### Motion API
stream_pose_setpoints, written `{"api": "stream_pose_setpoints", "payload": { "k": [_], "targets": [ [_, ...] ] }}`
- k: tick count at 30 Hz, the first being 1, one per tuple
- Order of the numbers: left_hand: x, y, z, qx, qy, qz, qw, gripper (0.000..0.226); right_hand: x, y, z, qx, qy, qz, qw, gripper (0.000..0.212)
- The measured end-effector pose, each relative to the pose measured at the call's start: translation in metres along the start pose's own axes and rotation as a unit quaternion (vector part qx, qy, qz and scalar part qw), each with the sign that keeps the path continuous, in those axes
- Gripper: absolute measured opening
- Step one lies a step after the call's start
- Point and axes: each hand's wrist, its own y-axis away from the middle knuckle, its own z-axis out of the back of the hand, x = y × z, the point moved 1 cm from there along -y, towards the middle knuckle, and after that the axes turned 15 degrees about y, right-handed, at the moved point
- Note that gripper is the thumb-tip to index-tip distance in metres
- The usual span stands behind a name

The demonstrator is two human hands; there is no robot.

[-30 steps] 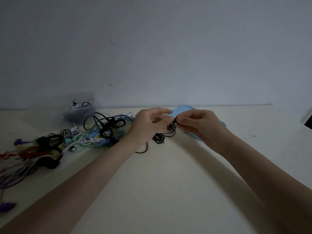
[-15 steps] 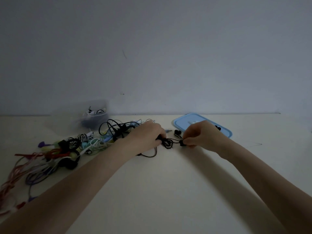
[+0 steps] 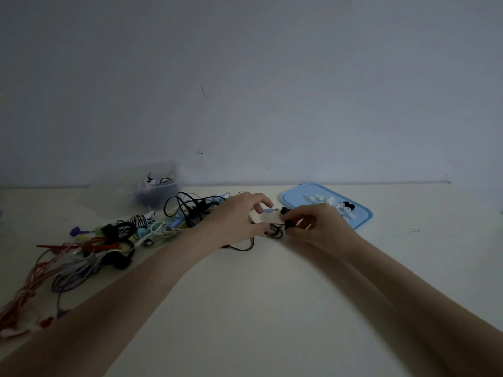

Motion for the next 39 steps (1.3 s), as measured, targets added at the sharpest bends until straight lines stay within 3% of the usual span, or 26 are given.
{"api": "stream_pose_setpoints", "payload": {
  "k": [5, 11, 17, 25, 30, 32, 34, 36, 39],
  "targets": [
    [0.000, 0.002, -0.018, -0.075, 0.211, 0.014, 0.975, 0.021, 0.004, 0.003, -0.004, -0.011, -0.203, -0.051, 0.978, 0.027],
    [-0.005, 0.009, -0.021, -0.058, 0.336, 0.038, 0.939, 0.029, 0.008, 0.009, -0.011, -0.007, -0.270, -0.035, 0.962, 0.027],
    [-0.005, 0.007, -0.020, -0.051, 0.341, 0.024, 0.938, 0.027, 0.003, 0.010, -0.007, 0.001, -0.326, -0.030, 0.945, 0.021],
    [0.001, 0.008, -0.015, -0.015, 0.321, 0.068, 0.945, 0.015, 0.003, 0.011, -0.010, 0.037, -0.337, -0.020, 0.940, 0.021],
    [-0.001, 0.004, -0.010, -0.017, 0.302, 0.058, 0.951, 0.015, 0.009, 0.001, 0.008, -0.042, -0.371, -0.055, 0.926, 0.012],
    [-0.002, 0.006, -0.009, 0.015, 0.258, 0.036, 0.965, 0.019, 0.007, -0.006, 0.014, -0.085, -0.341, -0.098, 0.931, 0.013],
    [-0.001, 0.010, -0.008, 0.038, 0.197, 0.022, 0.979, 0.020, 0.003, -0.012, 0.015, -0.102, -0.232, -0.150, 0.956, 0.013],
    [0.001, 0.011, -0.006, 0.040, 0.170, 0.019, 0.984, 0.022, 0.006, -0.019, 0.012, -0.078, -0.113, -0.162, 0.977, 0.009],
    [0.002, 0.012, -0.004, 0.050, 0.140, 0.022, 0.989, 0.026, 0.019, -0.031, 0.002, -0.002, 0.056, -0.110, 0.992, 0.004]
  ]
}}
